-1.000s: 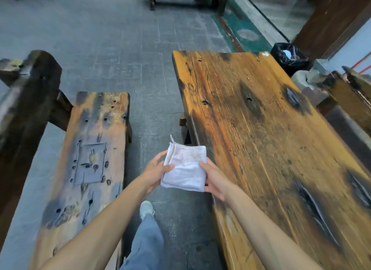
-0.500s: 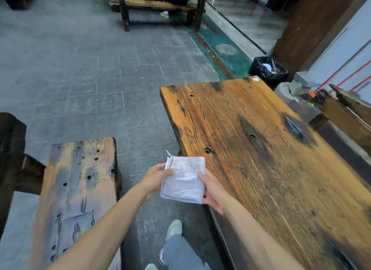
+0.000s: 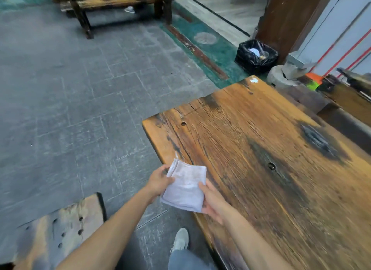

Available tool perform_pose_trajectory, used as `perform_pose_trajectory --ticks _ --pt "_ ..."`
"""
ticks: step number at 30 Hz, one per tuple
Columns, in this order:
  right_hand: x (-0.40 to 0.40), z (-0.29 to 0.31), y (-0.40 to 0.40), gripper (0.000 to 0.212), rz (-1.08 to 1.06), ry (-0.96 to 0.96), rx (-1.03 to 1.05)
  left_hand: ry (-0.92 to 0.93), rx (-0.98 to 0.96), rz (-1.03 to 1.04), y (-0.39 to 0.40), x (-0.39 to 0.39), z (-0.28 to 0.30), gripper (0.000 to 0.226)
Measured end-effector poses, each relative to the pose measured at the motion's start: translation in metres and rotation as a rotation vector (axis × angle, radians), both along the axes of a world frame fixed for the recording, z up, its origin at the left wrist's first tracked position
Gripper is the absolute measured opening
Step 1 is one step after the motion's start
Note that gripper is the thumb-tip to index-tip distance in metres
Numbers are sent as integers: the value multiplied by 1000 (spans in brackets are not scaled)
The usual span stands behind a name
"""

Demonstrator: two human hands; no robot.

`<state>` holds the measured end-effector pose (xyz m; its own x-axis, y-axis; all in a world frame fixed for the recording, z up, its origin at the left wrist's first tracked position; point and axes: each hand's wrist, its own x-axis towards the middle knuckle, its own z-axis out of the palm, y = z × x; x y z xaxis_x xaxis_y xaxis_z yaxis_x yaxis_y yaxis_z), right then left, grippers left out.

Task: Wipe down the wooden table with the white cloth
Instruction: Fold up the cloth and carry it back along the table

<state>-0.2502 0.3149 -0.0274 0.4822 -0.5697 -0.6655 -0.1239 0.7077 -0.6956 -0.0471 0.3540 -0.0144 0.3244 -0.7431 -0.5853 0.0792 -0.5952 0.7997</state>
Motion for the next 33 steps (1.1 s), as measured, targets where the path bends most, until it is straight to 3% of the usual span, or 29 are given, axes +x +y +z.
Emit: perform_pose_trajectory --ticks 5,10,15,22,24,27,29,33 --pt "57 -5 -59 33 -72 62 37 -63 35 -94 -75 59 -7 45" --pt "114 -15 -112 49 -137 99 51 -116 45 -160 -152 116 -17 47" --pt "169 -34 -151 64 -274 149 72 -166 70 -369 -224 164 -45 47" --pt "240 -76 -184 67 -547 240 137 -162 88 -637 -317 211 -84 44" --pt "256 -80 -188 77 -570 370 108 -231 138 -735 -335 222 -95 44" --pt "279 -76 -195 77 -547 748 17 -607 144 -932 -352 233 -100 42" --pt "287 -74 -197 77 -471 953 -79 -812 23 -1004 -349 232 -95 46" --pt "294 -82 -206 74 -142 1216 -433 -900 -306 -1366 -338 216 -101 60"
